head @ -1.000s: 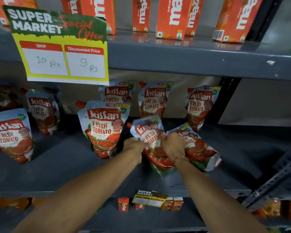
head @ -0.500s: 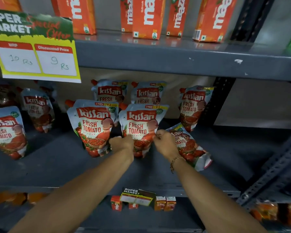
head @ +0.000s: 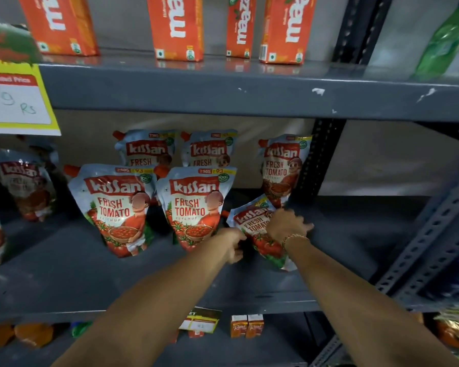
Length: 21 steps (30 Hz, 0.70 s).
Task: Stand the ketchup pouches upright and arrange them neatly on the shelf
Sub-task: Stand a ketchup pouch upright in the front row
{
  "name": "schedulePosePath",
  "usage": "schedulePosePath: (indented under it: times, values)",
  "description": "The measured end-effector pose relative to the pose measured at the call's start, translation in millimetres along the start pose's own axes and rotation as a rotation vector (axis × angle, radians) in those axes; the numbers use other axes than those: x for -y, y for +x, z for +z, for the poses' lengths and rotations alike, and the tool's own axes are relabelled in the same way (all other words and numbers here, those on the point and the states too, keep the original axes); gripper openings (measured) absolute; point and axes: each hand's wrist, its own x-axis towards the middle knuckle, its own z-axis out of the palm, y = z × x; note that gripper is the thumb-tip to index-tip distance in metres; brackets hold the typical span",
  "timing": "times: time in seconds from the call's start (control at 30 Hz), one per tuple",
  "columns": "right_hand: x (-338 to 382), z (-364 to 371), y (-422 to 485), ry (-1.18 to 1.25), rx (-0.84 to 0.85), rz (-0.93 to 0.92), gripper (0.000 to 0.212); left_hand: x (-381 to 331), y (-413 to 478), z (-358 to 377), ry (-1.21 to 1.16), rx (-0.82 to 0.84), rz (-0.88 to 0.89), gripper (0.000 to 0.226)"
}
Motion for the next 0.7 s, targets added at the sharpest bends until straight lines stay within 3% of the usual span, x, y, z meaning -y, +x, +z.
schedulePosePath:
  times: [0.1, 0.2, 0.33, 0.53, 0.7]
  values:
    - [-4.5, 0.3, 7.5, 0.134, 0.117, 0.081, 0.059, 3.3, 0.2, 15.1, -0.011, 0.101, -0.017, 0.015]
    - [-7.0, -0.7, 9.0, 0.293, 0.046, 0.113, 0.043, 5.8, 0.3, 25.0, -0.045, 0.148, 0.001, 0.019]
    - [-14.7, -4.4, 6.4, 0.524, -0.074, 0.128, 0.030, 4.4, -1.7, 27.4, -0.019, 0.044, 0.148, 0.023]
    - [-19.2, 3.0, -10.9, 1.056, -0.435, 0.014, 0.023, -2.4, -5.4, 27.9, 0.139, -0.126, 0.610, 0.028]
    - [-23.5, 24.4, -11.8, 1.170, -0.381, 0.059, 0.027, 10.0, -8.9, 24.9, 0.257, -0.230, 0.661, 0.033]
